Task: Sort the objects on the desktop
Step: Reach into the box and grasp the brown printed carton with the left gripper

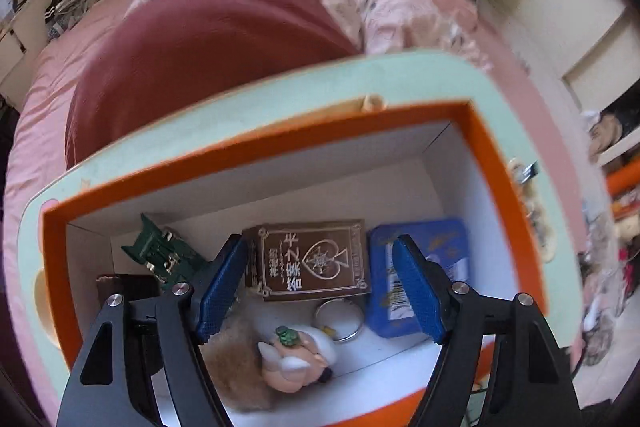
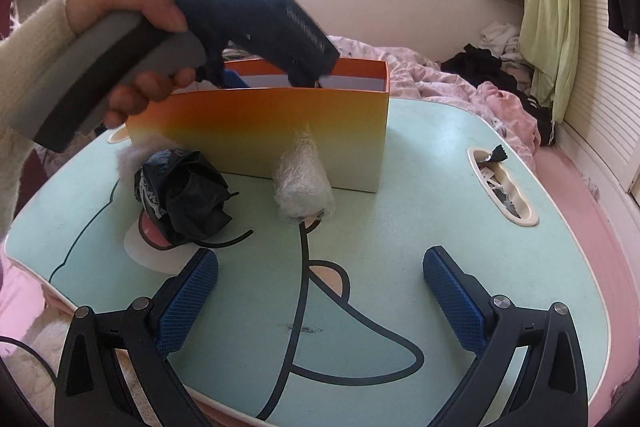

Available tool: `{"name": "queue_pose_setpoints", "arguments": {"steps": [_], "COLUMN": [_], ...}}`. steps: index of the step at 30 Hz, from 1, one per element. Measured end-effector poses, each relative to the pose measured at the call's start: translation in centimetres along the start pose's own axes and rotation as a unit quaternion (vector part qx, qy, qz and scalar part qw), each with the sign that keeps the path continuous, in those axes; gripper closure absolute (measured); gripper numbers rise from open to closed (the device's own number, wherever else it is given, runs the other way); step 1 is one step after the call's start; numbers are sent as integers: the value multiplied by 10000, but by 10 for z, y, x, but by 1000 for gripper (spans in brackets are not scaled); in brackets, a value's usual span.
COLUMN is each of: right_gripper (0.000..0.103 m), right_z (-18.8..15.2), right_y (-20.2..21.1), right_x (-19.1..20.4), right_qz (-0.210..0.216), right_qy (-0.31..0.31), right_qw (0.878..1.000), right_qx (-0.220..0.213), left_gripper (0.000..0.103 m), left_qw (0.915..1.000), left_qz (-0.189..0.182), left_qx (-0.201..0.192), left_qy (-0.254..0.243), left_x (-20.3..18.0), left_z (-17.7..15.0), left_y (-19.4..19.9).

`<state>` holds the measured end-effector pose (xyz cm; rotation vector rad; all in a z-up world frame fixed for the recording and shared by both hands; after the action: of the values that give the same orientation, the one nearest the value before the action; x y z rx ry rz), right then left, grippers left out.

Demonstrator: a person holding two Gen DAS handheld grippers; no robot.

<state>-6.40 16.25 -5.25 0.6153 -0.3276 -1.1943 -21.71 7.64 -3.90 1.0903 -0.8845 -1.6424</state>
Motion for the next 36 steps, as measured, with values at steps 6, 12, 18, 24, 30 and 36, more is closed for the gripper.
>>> {"name": "queue_pose_setpoints", "arguments": {"steps": [6, 12, 18, 24, 30, 36], "right_gripper": [0, 0, 0, 0, 0, 0], "right_z": [1, 1, 1, 0, 1, 1], "right_y": [-2, -2, -2, -2, -3, -3], "right_x": [1, 0, -1, 0, -1, -1], "right_qz": [-2, 0, 0, 1, 1, 1], "right_qy": [-8, -5, -6, -6, -5, -4], "right_qw": [10000, 10000, 10000, 10000, 10000, 10000], "right_qx": [4, 2, 2, -1, -10, -10], "left_gripper": [33, 63, 39, 45, 100, 99], "left_qw": [9999, 9994, 9992, 9989, 9997, 9982], "left_qz": [-91, -313, 369, 306, -76, -348], "left_qx": [-105, -136, -129, -44, -119, -412], "left_qy": [-29, 103, -83, -351, -195, -259], "left_x": [8, 23, 28, 16, 22, 11], "left_z": [3, 10, 18, 21, 27, 31], "left_y": [2, 12, 8, 3, 8, 35]}}
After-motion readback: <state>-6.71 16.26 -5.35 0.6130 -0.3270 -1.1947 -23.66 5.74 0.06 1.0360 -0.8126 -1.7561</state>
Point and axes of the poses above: each gripper's, at about its wrist camera, not at the fingertips, and y roughly against the way its jaws point, x to its left, z to its top, the point moved 8 cm from there along -y, roughly the way its jaws point, and after that the axes turned 8 degrees about -z, right-handed, at the moved point
